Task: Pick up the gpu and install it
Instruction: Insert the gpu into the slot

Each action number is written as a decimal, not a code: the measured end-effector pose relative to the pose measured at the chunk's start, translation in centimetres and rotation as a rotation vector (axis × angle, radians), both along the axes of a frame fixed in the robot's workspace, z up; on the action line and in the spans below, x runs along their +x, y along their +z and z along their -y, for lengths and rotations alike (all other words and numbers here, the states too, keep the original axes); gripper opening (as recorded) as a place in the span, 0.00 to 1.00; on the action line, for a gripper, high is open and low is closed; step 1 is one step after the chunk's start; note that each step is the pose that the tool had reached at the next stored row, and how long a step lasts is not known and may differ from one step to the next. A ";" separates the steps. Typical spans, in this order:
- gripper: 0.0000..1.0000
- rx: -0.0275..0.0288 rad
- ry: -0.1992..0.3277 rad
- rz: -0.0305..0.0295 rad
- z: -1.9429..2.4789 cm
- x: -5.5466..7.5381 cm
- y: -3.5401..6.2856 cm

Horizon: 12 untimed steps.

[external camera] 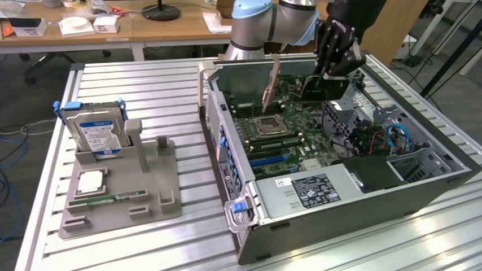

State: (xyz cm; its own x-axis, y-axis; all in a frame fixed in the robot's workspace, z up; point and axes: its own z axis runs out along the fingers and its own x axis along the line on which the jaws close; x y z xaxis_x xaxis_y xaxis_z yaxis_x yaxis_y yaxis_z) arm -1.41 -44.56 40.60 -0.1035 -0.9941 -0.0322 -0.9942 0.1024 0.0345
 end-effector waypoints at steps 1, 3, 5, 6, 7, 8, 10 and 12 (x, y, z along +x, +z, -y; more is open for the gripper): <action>0.26 0.0000 0.002 0.0000 -0.01 0.0 -0.04; 0.26 -0.0003 0.003 -0.0001 -0.01 0.0 -0.05; 0.26 -0.0001 0.005 0.0000 0.00 0.0 -0.08; 0.26 0.0000 0.008 0.0000 -0.01 0.0 -0.10; 0.26 0.0001 0.013 0.0000 -0.01 0.0 -0.12; 0.26 -0.0001 0.016 0.0000 -0.01 0.0 -0.12; 0.26 -0.0002 0.018 -0.0001 -0.01 0.0 -0.13; 0.26 -0.0004 0.018 0.0000 -0.01 0.0 -0.14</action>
State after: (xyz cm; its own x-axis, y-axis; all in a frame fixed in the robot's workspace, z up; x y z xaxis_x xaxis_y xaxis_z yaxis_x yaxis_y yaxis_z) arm -1.40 -44.55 40.45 -0.0854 -0.9958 -0.0318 -0.9958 0.0843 0.0345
